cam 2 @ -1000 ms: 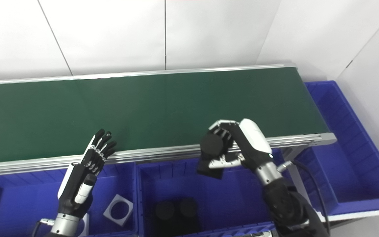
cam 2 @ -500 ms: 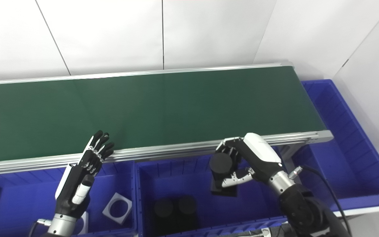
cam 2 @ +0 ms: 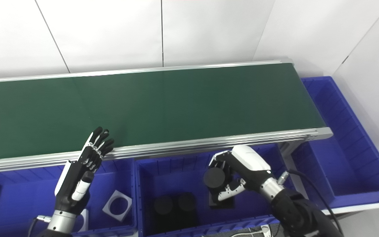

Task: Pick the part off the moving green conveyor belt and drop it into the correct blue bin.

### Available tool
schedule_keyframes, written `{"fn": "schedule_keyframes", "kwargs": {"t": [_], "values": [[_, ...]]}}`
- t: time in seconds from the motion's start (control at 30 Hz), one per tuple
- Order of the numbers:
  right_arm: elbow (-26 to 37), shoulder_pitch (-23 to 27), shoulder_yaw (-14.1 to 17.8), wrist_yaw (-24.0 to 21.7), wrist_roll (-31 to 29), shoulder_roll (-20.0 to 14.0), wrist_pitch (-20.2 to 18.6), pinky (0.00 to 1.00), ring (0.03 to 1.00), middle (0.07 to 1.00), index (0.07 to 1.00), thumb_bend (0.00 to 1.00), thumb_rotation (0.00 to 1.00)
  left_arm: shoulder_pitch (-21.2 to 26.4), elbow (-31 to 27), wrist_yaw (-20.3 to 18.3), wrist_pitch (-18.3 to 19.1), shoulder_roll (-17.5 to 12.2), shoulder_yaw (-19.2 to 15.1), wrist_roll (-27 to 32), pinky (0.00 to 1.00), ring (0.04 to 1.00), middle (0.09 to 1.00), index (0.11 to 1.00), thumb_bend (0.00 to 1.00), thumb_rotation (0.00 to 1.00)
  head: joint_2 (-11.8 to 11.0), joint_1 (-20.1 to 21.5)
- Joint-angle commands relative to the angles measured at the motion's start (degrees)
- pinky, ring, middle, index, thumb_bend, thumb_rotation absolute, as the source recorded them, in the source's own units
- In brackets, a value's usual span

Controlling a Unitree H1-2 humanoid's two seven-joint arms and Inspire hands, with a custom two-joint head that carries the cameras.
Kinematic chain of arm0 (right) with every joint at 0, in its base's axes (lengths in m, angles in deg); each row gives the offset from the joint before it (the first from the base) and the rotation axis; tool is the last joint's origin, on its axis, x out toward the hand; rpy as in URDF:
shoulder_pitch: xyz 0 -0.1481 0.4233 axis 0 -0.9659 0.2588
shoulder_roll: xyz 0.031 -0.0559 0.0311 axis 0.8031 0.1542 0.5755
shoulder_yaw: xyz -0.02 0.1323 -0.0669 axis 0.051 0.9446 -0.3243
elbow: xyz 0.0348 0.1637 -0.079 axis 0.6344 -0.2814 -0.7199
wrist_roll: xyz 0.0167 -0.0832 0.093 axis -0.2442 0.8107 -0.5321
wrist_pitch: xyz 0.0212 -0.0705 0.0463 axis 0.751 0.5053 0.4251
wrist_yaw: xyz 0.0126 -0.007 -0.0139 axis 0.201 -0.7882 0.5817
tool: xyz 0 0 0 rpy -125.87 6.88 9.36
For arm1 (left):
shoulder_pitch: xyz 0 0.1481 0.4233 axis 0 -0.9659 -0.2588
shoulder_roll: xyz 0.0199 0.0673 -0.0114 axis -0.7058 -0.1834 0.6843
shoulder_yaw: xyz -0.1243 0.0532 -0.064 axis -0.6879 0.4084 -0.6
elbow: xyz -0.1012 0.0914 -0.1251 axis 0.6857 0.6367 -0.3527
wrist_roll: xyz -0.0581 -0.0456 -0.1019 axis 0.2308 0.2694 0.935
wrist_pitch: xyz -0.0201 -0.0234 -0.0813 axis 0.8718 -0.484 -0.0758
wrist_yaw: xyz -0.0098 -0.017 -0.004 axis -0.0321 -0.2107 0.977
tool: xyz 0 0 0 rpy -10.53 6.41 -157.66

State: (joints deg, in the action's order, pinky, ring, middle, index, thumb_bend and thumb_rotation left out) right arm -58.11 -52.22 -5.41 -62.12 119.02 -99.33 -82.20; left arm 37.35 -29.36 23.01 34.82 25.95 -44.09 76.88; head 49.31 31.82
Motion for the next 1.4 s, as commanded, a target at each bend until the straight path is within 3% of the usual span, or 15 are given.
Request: {"fn": "schedule_keyframes", "kwargs": {"t": [0.0, 0.33, 0.53, 0.63, 1.2, 1.37], "values": [[-1.05, 1.24, -0.43, 2.38, 0.43, 0.33, 4.32, 0.32, 0.381, 0.467, 0.528, 0.51, 0.00, 1.04, -1.74, -0.54, -0.85, 0.21, -0.11, 0.21, 0.90, 0.906, 0.955, 0.974, 0.77, 0.83, 0.06, -0.04], [-5.03, 3.84, -4.74, 3.45, 7.04, 0.43, 4.20, 0.37, 0.418, 0.509, 0.503, 0.52, 0.00, 0.36, -2.66, -0.37, -0.19, 0.10, -0.38, 0.46, 0.91, 0.909, 0.950, 0.971, 0.78, 0.81, 0.39, -1.49], [-8.01, 5.80, -9.09, 5.10, 16.03, -1.19, 5.41, 0.36, 0.406, 0.508, 0.517, 0.51, 0.00, -0.14, -3.66, -0.70, 0.07, -0.45, -0.58, 0.80, 0.91, 0.911, 0.949, 0.973, 0.78, 0.81, 0.57, -1.79], [-9.95, 6.62, -10.08, 6.75, 17.09, -1.17, 6.06, 0.35, 0.404, 0.509, 0.517, 0.51, 0.00, -0.25, -3.70, -0.91, 0.02, -0.66, -0.57, 1.04, 0.91, 0.908, 0.948, 0.973, 0.77, 0.81, 0.54, -2.06], [-13.13, 10.00, -13.97, 4.57, 19.55, -2.73, 4.83, 0.36, 0.422, 0.537, 0.484, 0.51, 0.00, -0.53, -4.20, -1.18, 0.11, -0.43, -0.70, 1.19, 0.91, 0.902, 0.947, 0.972, 0.77, 0.81, 0.65, -2.42], [-12.23, 9.68, -13.80, 3.44, 19.64, -2.38, 3.32, 0.38, 0.423, 0.532, 0.502, 0.52, 0.00, -0.60, -4.31, -1.41, -0.01, -0.55, -0.71, 1.42, 0.90, 0.901, 0.943, 0.973, 0.77, 0.81, 0.68, -2.34]]}}
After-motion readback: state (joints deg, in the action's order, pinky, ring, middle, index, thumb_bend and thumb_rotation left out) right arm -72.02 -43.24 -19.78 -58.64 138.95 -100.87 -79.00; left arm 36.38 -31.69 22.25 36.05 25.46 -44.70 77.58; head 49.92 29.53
